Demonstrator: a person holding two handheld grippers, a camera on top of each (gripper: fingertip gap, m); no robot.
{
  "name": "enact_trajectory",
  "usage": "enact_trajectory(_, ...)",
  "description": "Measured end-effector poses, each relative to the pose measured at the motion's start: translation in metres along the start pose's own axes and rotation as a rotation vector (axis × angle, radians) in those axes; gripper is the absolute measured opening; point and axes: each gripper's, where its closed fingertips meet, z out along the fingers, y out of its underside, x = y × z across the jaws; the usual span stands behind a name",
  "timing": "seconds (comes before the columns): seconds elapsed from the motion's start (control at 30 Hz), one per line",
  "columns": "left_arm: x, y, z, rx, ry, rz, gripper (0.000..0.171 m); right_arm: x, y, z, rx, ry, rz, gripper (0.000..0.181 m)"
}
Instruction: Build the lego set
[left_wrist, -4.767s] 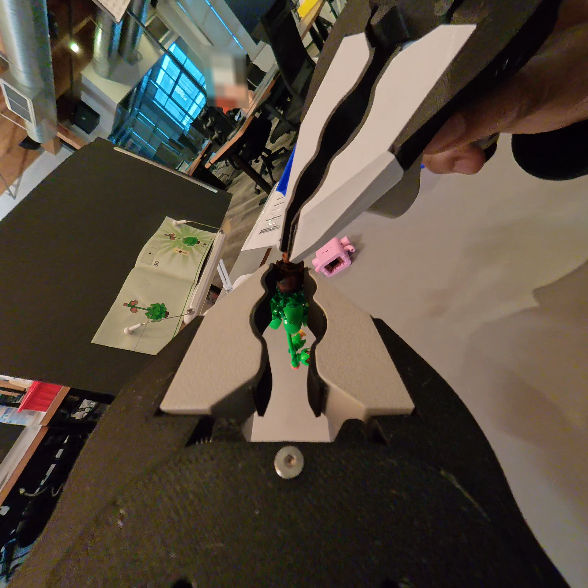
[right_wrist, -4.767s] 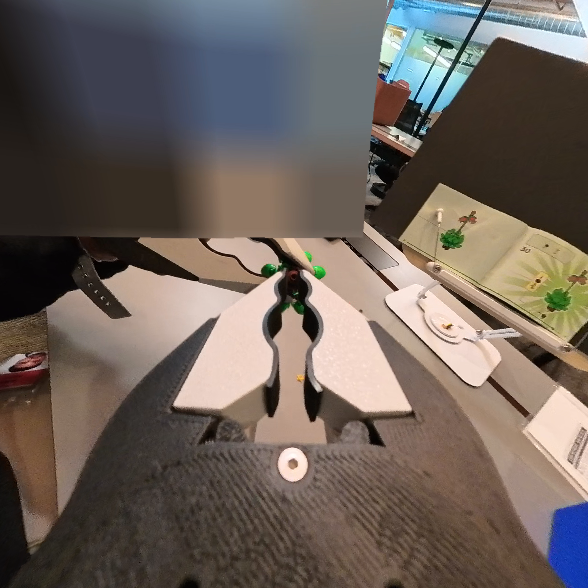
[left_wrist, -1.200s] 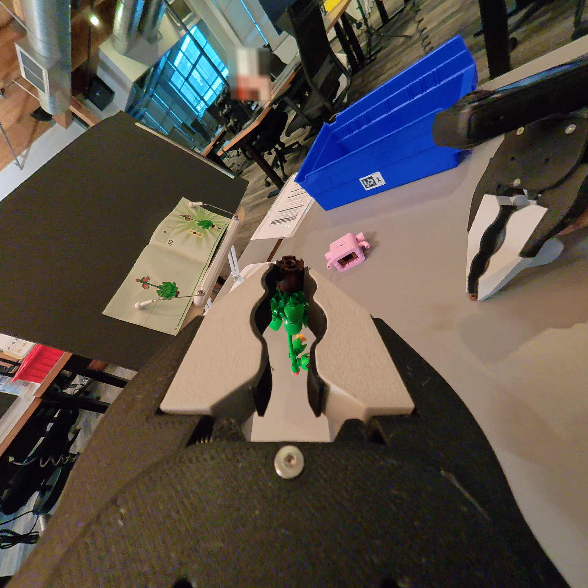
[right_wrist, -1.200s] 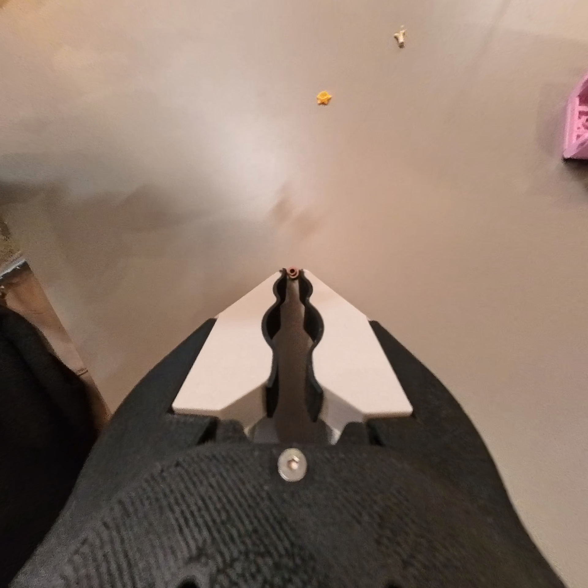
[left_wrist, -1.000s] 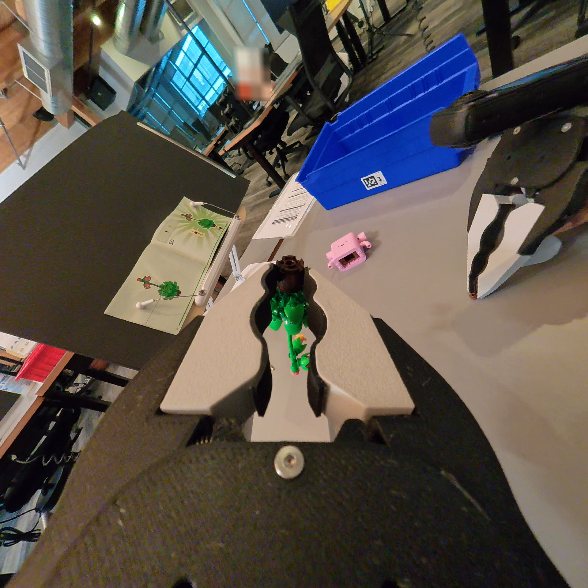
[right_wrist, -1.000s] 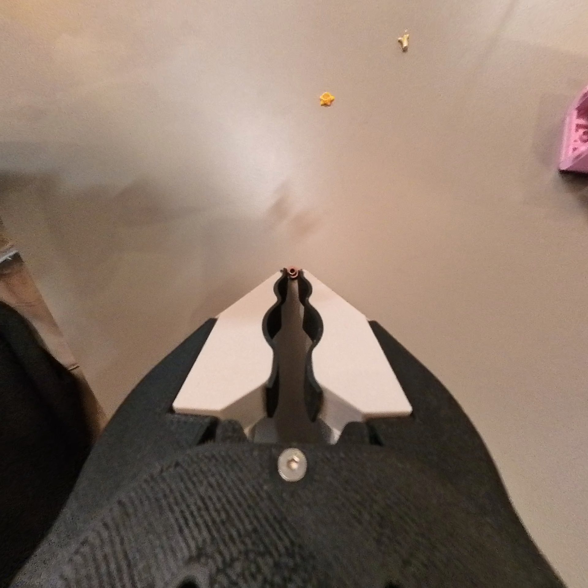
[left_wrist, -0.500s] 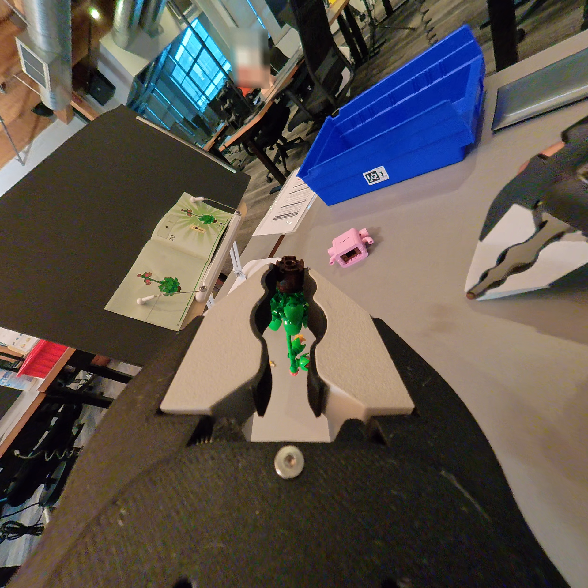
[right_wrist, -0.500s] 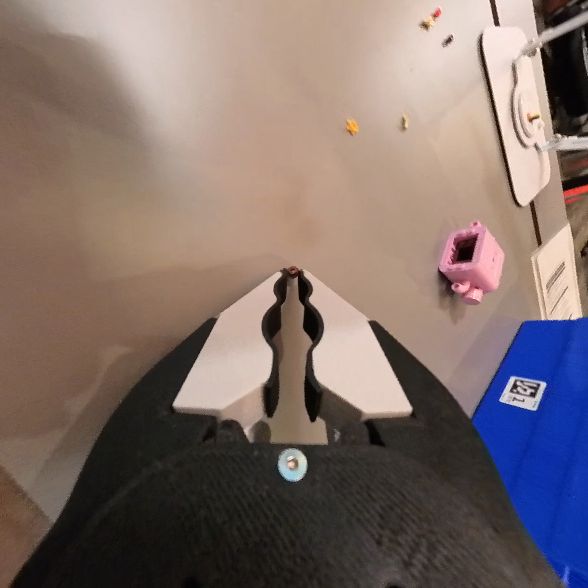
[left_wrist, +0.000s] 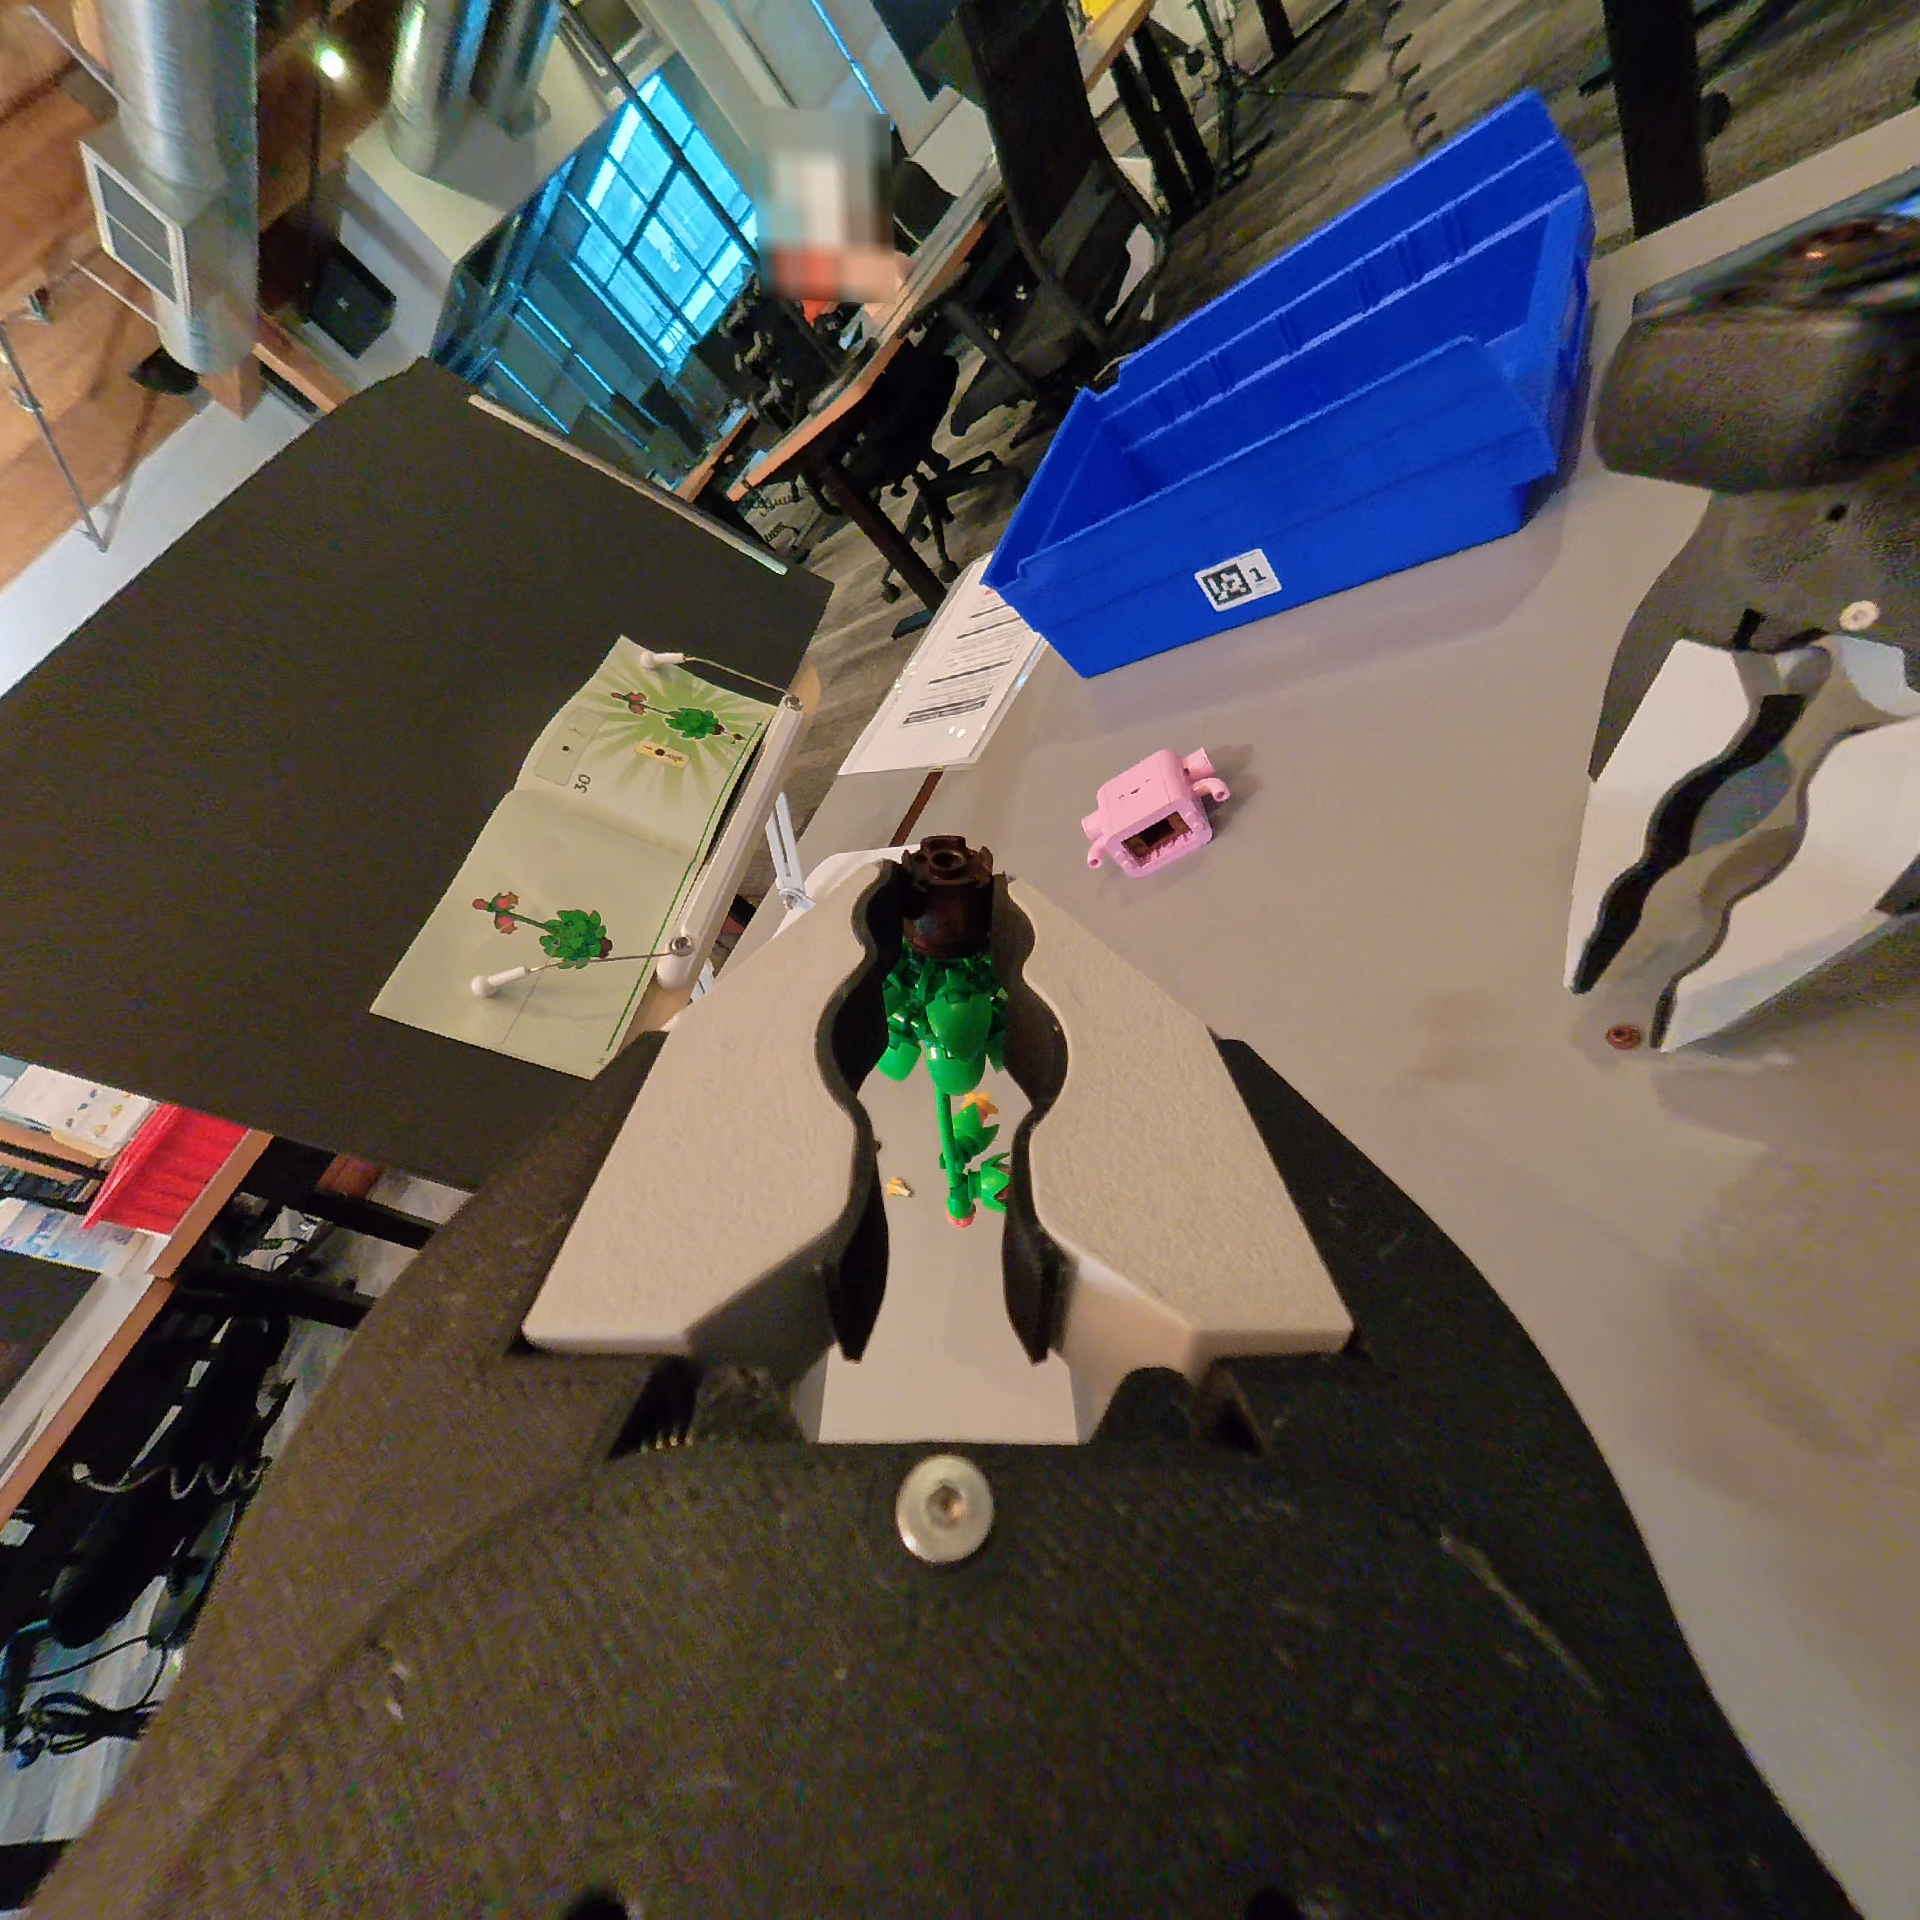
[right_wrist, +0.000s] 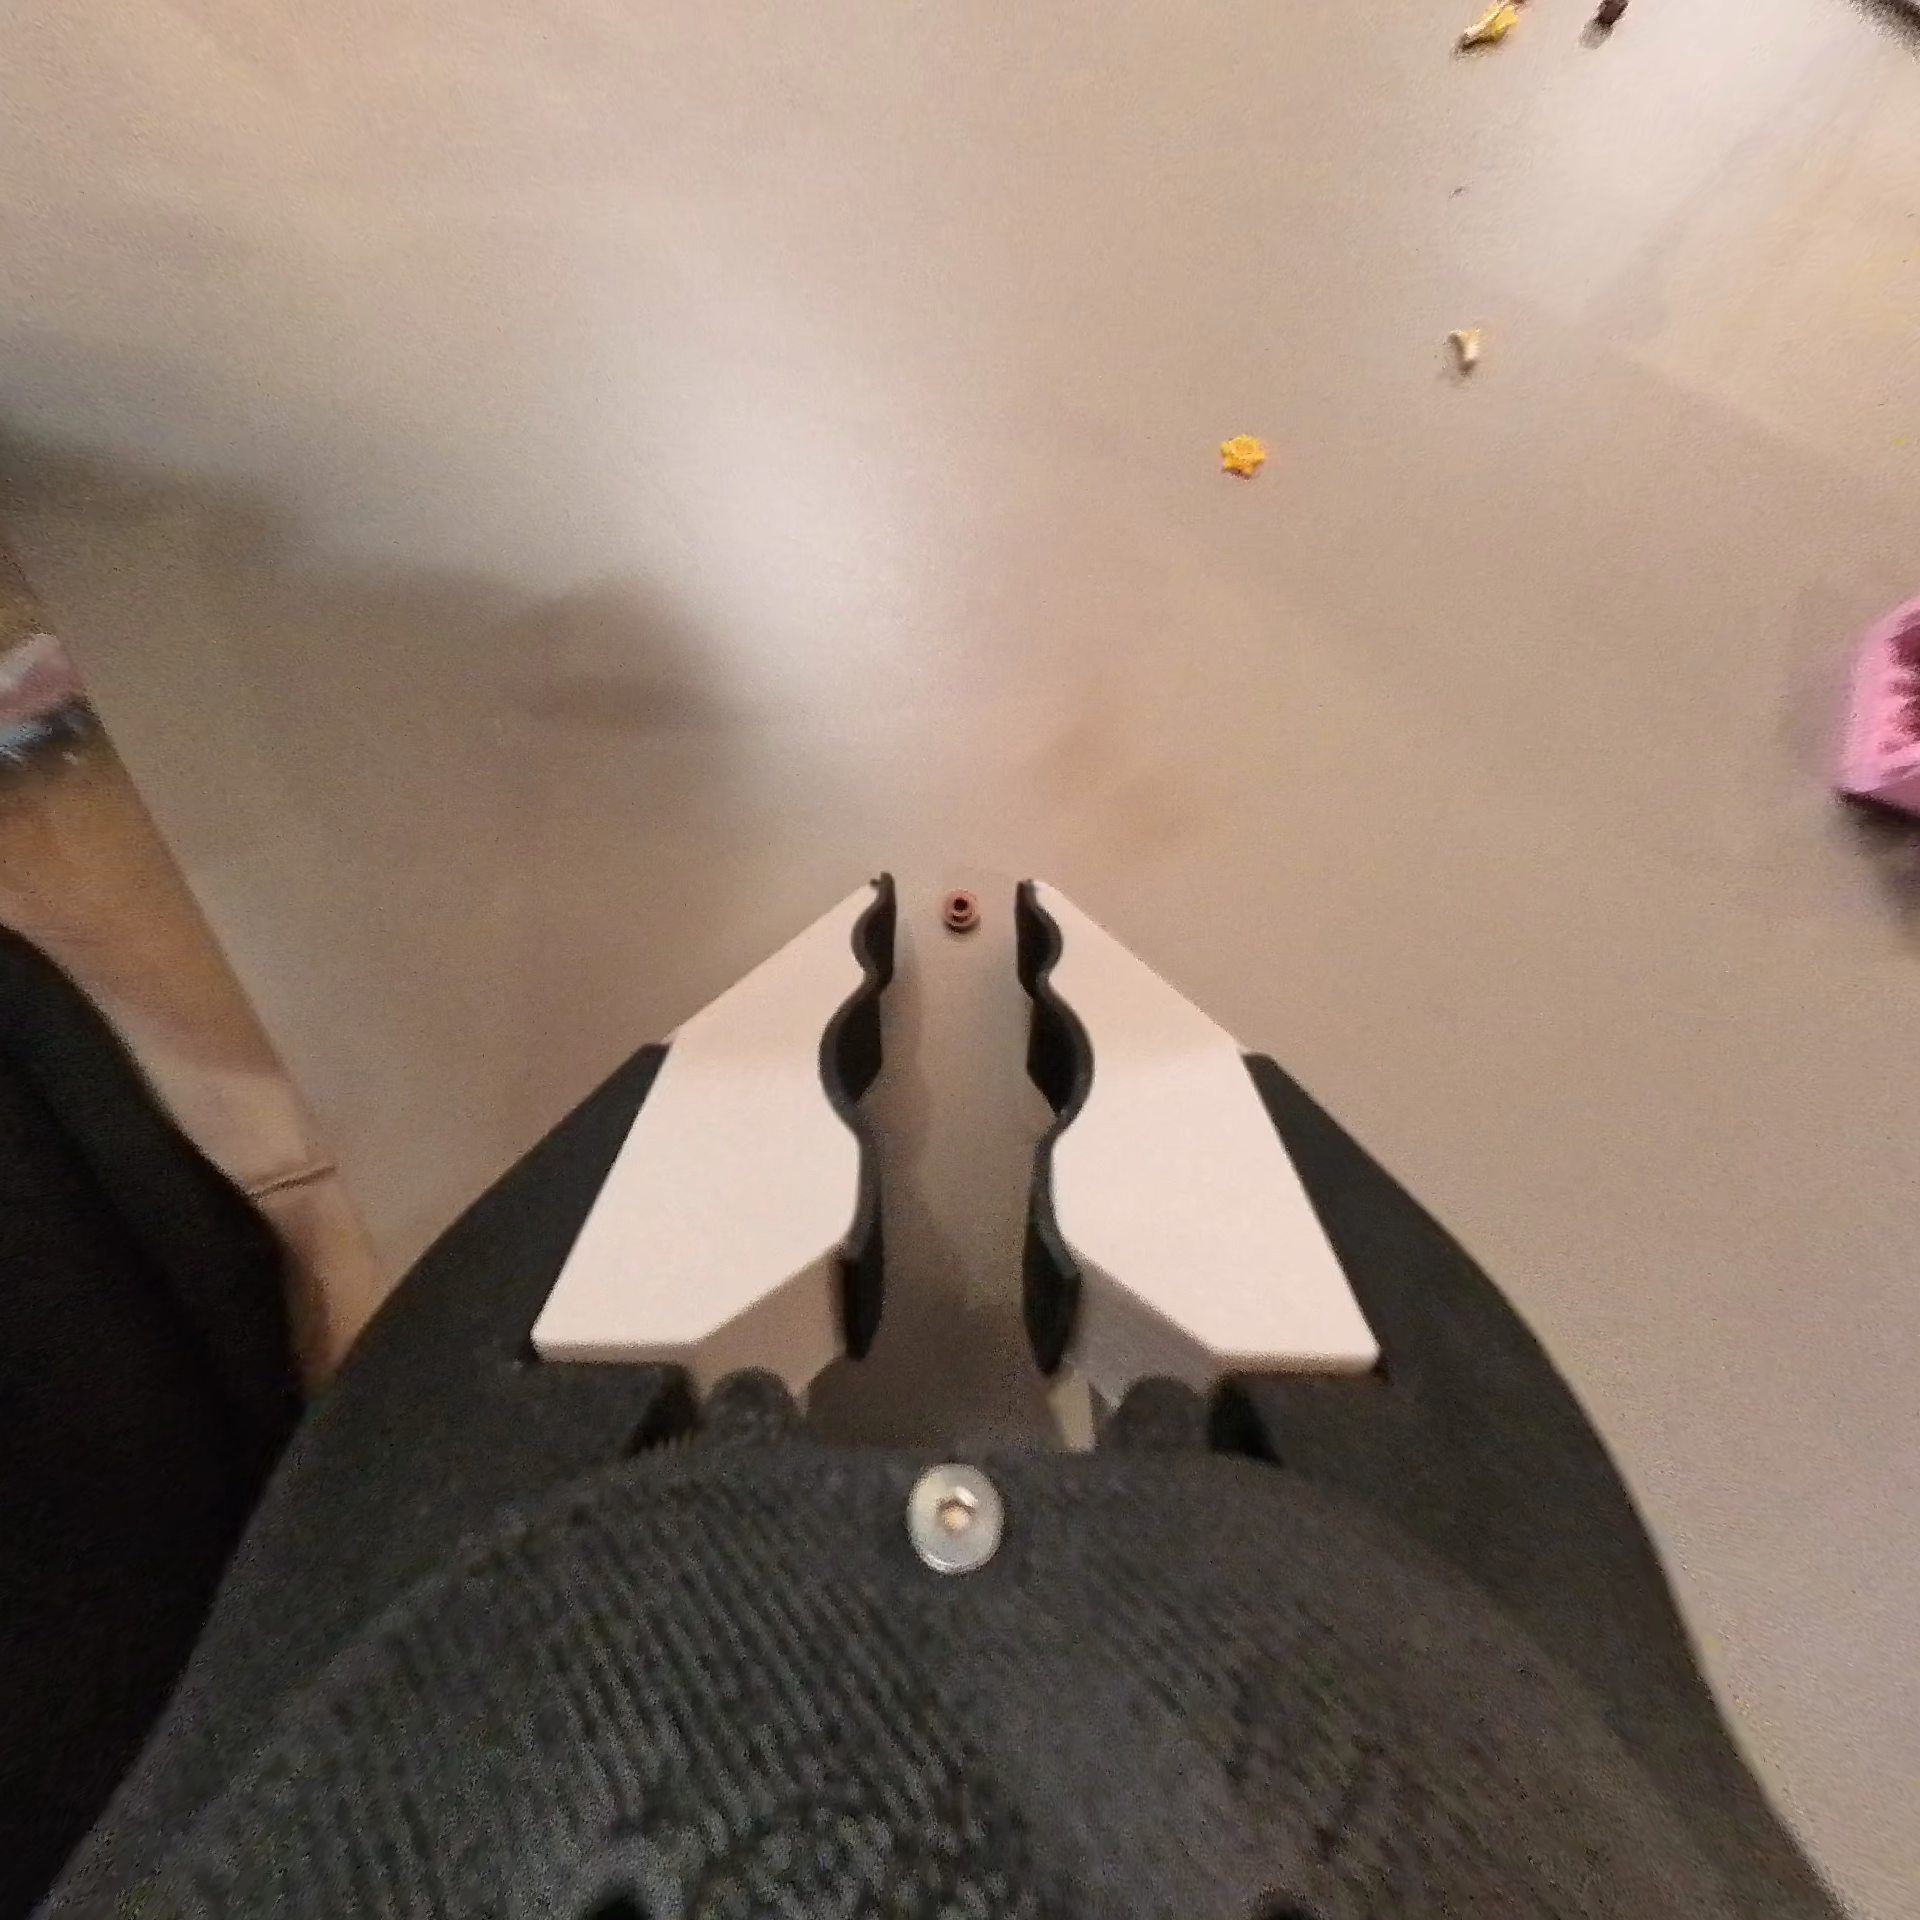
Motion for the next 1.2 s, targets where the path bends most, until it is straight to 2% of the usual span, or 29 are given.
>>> enact_trajectory(0.1,0.0,-0.001,0.0,0.0,-0.001,0.002,0.014,-0.005,-0.004,-0.003,0.047,-0.048,0.029,0.02)
enact_trajectory(0.2,0.0,0.0,0.0,0.0,-0.001,0.002,0.014,-0.016,-0.007,-0.005,0.068,-0.037,-0.127,0.019)
enact_trajectory(0.27,0.0,0.0,0.0,-0.001,-0.002,0.001,0.014,-0.017,-0.003,-0.003,0.043,0.03,-0.245,0.013)
enact_trajectory(0.33,0.0,0.001,0.001,-0.002,-0.001,0.0,0.014,-0.015,0.001,0.0,0.011,0.063,-0.287,0.012)
enact_trajectory(0.87,-0.004,0.003,-0.001,-0.002,-0.012,-0.008,0.014,-0.007,0.007,0.007,-0.027,-0.011,-0.168,0.02)
enact_trajectory(1.2,-0.005,0.004,-0.001,-0.005,-0.013,-0.007,0.014,-0.005,0.008,0.008,-0.042,-0.085,-0.091,0.019)
